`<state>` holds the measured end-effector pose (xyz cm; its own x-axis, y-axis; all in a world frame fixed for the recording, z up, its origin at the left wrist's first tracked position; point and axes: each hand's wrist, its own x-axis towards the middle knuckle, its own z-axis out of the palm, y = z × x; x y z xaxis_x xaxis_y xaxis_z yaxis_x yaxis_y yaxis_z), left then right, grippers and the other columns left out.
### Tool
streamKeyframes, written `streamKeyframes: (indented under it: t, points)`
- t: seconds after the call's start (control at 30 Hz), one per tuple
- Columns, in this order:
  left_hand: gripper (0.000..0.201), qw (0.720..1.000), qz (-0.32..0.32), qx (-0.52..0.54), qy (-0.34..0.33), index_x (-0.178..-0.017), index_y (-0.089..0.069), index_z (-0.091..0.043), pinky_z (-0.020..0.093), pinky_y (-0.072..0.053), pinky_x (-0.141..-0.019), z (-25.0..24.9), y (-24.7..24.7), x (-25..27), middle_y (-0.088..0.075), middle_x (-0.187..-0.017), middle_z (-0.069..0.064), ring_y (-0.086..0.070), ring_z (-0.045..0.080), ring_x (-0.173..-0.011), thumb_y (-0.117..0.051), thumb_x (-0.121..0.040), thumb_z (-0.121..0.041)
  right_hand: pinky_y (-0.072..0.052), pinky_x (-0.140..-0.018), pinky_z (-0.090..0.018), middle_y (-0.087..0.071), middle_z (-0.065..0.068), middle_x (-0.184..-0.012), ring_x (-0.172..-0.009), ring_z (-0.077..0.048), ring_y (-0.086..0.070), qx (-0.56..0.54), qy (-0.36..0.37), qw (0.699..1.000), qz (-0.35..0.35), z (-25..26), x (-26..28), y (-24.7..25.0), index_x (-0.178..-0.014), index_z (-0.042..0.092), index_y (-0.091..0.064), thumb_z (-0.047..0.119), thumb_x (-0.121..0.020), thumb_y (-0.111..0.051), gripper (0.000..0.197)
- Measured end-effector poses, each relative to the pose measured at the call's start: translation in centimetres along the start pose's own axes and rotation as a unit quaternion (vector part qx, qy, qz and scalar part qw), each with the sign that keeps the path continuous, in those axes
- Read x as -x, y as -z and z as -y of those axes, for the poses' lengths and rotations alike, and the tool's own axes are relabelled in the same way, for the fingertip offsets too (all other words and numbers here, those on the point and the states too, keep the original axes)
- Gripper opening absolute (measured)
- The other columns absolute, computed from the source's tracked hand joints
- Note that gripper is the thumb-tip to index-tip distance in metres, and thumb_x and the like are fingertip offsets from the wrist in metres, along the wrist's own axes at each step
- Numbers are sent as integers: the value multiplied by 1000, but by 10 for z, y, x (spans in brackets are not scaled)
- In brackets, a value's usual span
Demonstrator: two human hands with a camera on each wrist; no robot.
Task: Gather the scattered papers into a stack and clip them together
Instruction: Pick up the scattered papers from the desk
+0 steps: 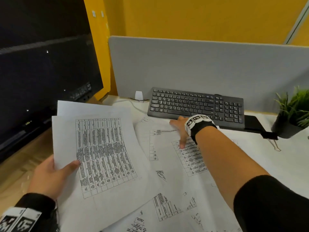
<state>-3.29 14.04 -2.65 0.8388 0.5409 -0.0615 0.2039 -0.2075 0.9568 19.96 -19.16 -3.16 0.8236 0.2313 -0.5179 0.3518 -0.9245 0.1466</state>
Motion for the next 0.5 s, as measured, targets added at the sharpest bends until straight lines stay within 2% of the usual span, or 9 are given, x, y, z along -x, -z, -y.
streamKeyframes:
  t: [0.07,0.1,0.17,0.27,0.4,0.5]
  points:
    - [40,1000,-3,3,7,-124,-57,-3,33,-44,-80,-3,-3,3,-59,-105,12,-53,28,-86,-66,-85,-5,-40,-99,-61,-31,-4,-146,-130,-37,-40,1,0,1000,2,3,8,1,-144,35,-21,70,-31,-83,133]
    - [40,1000,-6,8,12,-125,-56,-3,28,-47,-72,-3,-5,5,-59,-105,13,-54,28,-78,-65,-86,-3,-38,-102,-60,-29,-4,-147,-132,-36,-38,-5,-4,1000,1,4,12,1,-146,32,-21,67,-36,-84,132]
    - [38,1000,-5,14,24,-125,-56,-4,25,-43,-56,-4,-7,8,-57,-102,12,-51,16,-68,-62,-88,-3,-36,-105,-57,-28,-4,-147,-133,-36,-36,-25,-14,1000,-1,3,13,-2,-147,29,-22,63,-40,-86,129]
    - [39,999,-8,27,30,-127,-54,-1,25,-35,-57,-6,-6,10,-55,-103,10,-48,10,-68,-61,-88,-2,-34,-108,-55,-27,-1,-148,-135,-34,-35,-44,-2,999,-19,1,13,-3,-146,27,-23,61,-38,-87,131]
    - [40,999,-19,23,31,-127,-54,-1,24,-41,-50,-6,-4,11,-55,-103,10,-48,10,-68,-61,-88,-2,-38,-105,-54,-32,-2,-151,-132,-33,-39,-74,0,997,-25,1,12,4,-145,27,-21,51,-34,-93,135]
    - [39,999,-25,27,20,-126,-54,-1,22,-34,-58,-8,-5,12,-55,-102,10,-47,10,-67,-61,-88,-2,-41,-100,-58,-41,-3,-146,-129,-33,-43,-75,-9,996,-41,-2,0,2,-143,35,-18,58,-17,-89,146]
